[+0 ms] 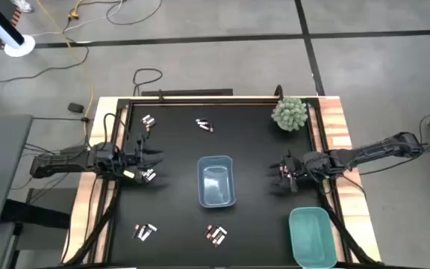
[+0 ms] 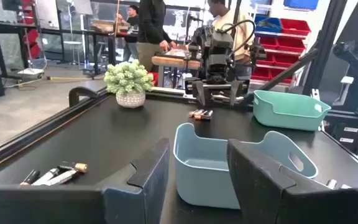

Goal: Sort batteries

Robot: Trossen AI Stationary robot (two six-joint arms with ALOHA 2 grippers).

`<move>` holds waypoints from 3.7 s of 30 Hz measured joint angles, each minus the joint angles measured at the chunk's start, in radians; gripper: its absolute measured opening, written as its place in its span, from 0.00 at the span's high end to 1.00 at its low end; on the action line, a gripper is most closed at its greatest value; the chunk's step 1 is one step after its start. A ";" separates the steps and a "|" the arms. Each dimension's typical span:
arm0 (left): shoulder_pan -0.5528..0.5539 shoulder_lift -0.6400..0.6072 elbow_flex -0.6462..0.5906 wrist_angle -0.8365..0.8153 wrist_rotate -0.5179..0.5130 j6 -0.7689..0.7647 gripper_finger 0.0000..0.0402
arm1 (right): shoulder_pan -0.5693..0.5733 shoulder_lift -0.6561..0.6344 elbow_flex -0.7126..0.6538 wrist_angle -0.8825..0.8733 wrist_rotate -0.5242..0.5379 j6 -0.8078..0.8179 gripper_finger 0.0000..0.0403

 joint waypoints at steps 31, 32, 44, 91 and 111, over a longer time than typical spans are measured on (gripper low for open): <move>0.000 0.000 0.000 0.000 0.000 0.000 0.61 | 0.000 0.000 0.000 0.000 0.000 0.000 0.10; 0.000 0.000 0.000 0.000 0.000 0.000 0.61 | 0.000 0.000 0.000 0.000 0.000 0.000 0.10; 0.000 0.000 0.000 0.000 0.000 0.000 0.61 | 0.000 0.000 0.000 0.000 0.000 0.000 0.10; 0.000 0.000 -0.004 0.097 -0.031 -0.213 0.61 | 0.000 0.000 0.000 0.000 0.000 0.000 0.10; 0.196 0.703 0.443 0.024 -0.360 -0.410 0.71 | 0.000 0.000 0.000 0.000 0.000 0.000 0.10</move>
